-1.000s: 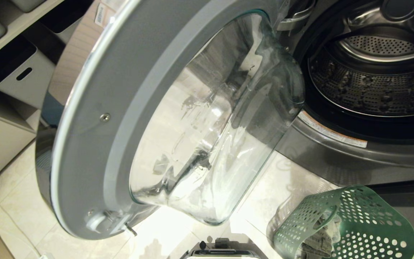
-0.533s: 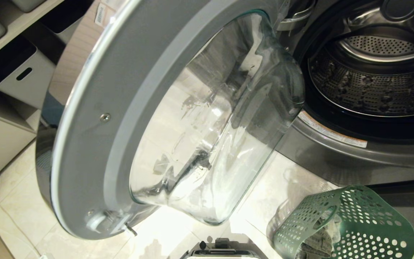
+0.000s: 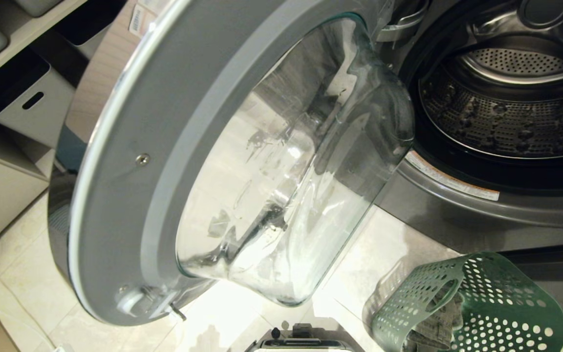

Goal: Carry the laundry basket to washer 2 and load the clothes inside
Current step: Place the clothes into the washing machine

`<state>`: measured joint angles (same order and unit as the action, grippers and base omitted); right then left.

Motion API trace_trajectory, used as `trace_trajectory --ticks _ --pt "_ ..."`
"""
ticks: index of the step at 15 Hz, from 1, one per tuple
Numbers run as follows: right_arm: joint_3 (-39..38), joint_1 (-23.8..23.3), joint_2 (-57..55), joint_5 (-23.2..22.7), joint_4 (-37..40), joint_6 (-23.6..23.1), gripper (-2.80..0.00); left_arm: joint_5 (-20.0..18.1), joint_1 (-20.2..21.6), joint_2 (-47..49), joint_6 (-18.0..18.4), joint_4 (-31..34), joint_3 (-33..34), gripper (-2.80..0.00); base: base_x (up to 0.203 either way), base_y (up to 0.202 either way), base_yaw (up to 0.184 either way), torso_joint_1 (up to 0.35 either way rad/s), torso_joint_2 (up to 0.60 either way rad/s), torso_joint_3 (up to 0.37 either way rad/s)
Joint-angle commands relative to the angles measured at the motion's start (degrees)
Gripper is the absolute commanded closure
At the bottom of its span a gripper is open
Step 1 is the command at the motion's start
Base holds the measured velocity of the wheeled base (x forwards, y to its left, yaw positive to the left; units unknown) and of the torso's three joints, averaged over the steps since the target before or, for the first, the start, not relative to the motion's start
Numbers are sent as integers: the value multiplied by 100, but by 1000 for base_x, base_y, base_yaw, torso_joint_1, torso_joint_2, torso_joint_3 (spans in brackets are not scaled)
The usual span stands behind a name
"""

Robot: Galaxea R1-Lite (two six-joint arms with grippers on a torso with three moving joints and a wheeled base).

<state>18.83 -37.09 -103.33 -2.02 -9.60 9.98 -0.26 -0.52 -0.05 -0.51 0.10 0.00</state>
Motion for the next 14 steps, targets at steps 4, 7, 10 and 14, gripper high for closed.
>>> trace_trajectory --ticks 4,7,10,14 --pt "475 -413 -2455 -989 -1127 -602 0 0 0 5 -2 -1 0 0 0 0 0 0 0 0" --pt "1285 -485 -3572 -1413 -1766 -1004 0 0 0 5 -2 -1 0 0 0 0 0 0 0 0" --pt "2214 -484 -4576 -1709 -1926 -1867 0 0 8 5 -2 -1 0 0 0 0 0 0 0 0" --pt "2788 -405 -5134 -2593 -1971 -2779 0 0 0 5 -2 -1 0 0 0 0 0 0 0 0"
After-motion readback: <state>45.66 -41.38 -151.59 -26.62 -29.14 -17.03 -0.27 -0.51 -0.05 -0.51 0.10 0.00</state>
